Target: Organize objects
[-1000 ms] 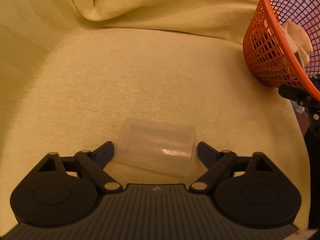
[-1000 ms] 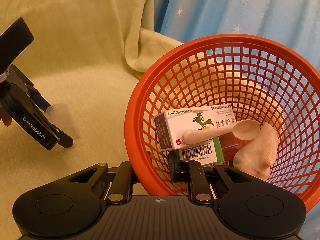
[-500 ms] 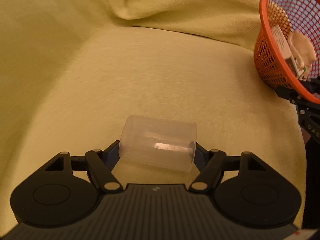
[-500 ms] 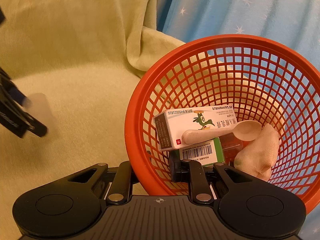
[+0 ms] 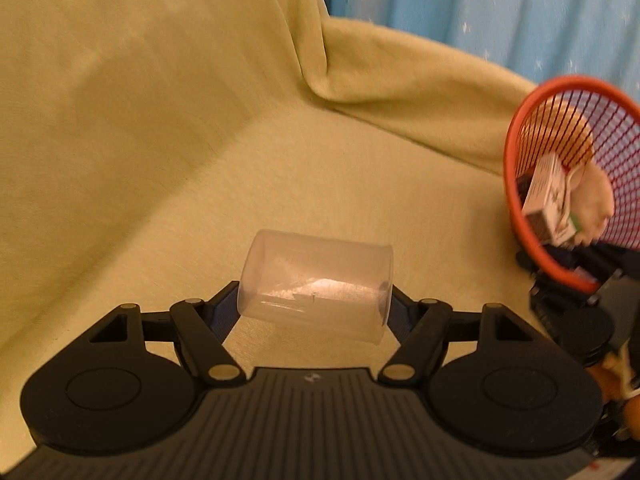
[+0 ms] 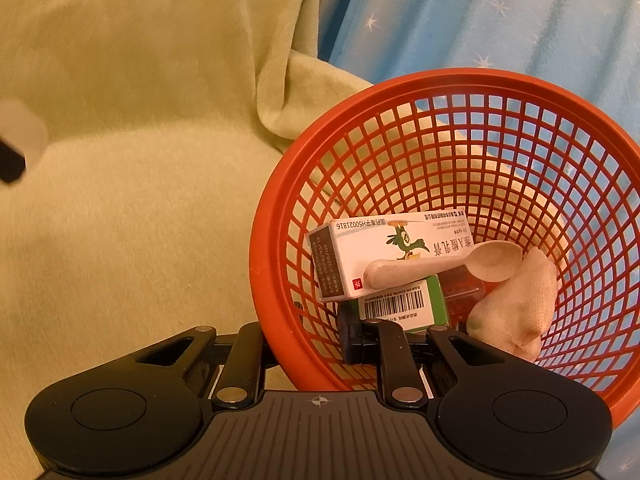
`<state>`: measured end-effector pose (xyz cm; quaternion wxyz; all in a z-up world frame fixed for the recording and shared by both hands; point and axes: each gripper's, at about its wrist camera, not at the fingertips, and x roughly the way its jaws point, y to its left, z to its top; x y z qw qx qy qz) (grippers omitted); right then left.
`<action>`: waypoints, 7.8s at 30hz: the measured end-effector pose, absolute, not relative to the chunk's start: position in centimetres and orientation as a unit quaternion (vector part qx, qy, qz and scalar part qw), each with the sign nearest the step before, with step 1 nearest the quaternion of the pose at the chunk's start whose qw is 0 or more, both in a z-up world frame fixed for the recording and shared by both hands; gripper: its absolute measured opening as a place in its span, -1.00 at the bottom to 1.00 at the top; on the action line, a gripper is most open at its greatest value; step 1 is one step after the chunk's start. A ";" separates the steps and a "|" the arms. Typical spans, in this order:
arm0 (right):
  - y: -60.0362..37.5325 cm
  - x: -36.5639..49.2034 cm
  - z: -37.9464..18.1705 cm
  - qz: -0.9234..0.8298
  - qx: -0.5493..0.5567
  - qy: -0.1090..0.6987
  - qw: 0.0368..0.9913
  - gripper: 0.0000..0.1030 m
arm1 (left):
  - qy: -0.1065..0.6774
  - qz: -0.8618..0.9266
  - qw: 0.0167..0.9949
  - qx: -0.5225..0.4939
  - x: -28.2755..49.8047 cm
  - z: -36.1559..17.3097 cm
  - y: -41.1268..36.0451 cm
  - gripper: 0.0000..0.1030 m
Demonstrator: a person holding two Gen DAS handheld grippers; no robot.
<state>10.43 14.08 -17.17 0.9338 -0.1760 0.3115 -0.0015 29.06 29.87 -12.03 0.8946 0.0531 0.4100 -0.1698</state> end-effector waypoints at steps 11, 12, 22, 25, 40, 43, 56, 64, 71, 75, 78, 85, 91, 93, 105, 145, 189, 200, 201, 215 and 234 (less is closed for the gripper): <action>13.9 10.0 -17.4 0.000 -0.187 0.312 0.931 -0.71 | 0.379 -0.171 0.908 0.042 27.5 -8.3 28.8 0.35; 14.0 10.1 -17.3 0.000 -0.187 0.312 0.932 -0.71 | 0.379 -0.173 0.908 0.044 27.4 -8.2 28.7 0.35; 13.9 10.4 -17.3 0.000 -0.184 0.312 0.932 -0.71 | 0.369 -0.195 0.907 0.054 27.5 -7.5 27.2 0.35; 14.2 10.2 -17.2 0.000 -0.183 0.311 0.933 -0.71 | 0.367 -0.203 0.906 0.057 27.5 -7.2 26.6 0.35; 14.1 10.1 -17.1 0.001 -0.181 0.311 0.933 -0.71 | 0.341 -0.312 0.880 0.108 28.6 -4.6 19.4 0.35; 14.1 10.0 -17.1 0.002 -0.180 0.310 0.934 -0.71 | 0.336 -0.335 0.872 0.118 29.0 -4.3 17.5 0.35; 14.2 9.8 -17.0 0.002 -0.177 0.309 0.934 -0.71 | 0.326 -0.403 0.840 0.163 29.7 -4.0 10.8 0.35; 14.4 9.8 -16.8 0.003 -0.172 0.309 0.936 -0.71 | 0.331 -0.433 0.819 0.182 29.9 -4.7 7.0 0.35; 14.5 10.0 -16.7 0.004 -0.163 0.306 0.938 -0.71 | 0.344 -0.460 0.797 0.187 30.7 -5.7 4.0 0.61; 14.7 10.2 -16.6 0.004 -0.161 0.306 0.938 -0.71 | 0.339 -0.454 0.802 0.189 30.8 -5.7 3.7 0.61; 14.8 10.4 -16.7 0.004 -0.160 0.306 0.939 -0.71 | 0.335 -0.440 0.814 0.179 30.9 -5.2 5.1 0.61; 14.1 10.7 -16.5 0.003 -0.150 0.306 0.940 -0.71 | 0.339 -0.354 0.860 0.141 31.4 -4.8 12.1 0.61; 13.7 11.2 -15.8 0.005 -0.144 0.312 0.939 -0.74 | 0.366 -0.266 0.884 0.116 31.5 -6.8 18.8 0.61; 13.4 10.7 -15.5 0.009 -0.150 0.311 0.938 -0.78 | 0.379 -0.236 0.889 0.103 31.3 -7.6 20.8 0.61; 10.5 10.5 -13.9 0.081 -0.233 0.310 0.918 -1.00 | 0.438 -0.171 0.881 0.063 28.1 -12.5 24.7 0.61; -12.8 4.4 -9.8 0.562 -0.500 0.324 0.574 -0.95 | 0.586 0.018 0.808 -0.060 14.7 -8.7 2.3 0.60; -17.7 4.3 -53.1 0.455 -0.500 0.380 0.632 0.13 | 0.616 0.031 0.779 -0.112 4.1 -41.9 -3.7 0.60; -18.8 2.6 -46.5 0.430 -0.453 0.382 0.681 0.20 | 0.606 0.037 0.788 -0.100 3.6 -36.7 -4.6 0.60; -18.8 2.4 -45.4 0.426 -0.446 0.382 0.688 0.20 | 0.605 0.036 0.790 -0.098 3.6 -35.9 -4.7 0.61; -22.4 6.0 -23.5 0.224 -0.152 0.552 0.789 0.20 | 0.580 0.021 0.813 -0.044 5.0 -18.0 -7.4 0.89; -25.6 7.6 -2.5 0.163 -0.037 0.567 0.806 0.20 | 0.553 0.022 0.833 -0.002 5.1 1.9 -10.7 0.97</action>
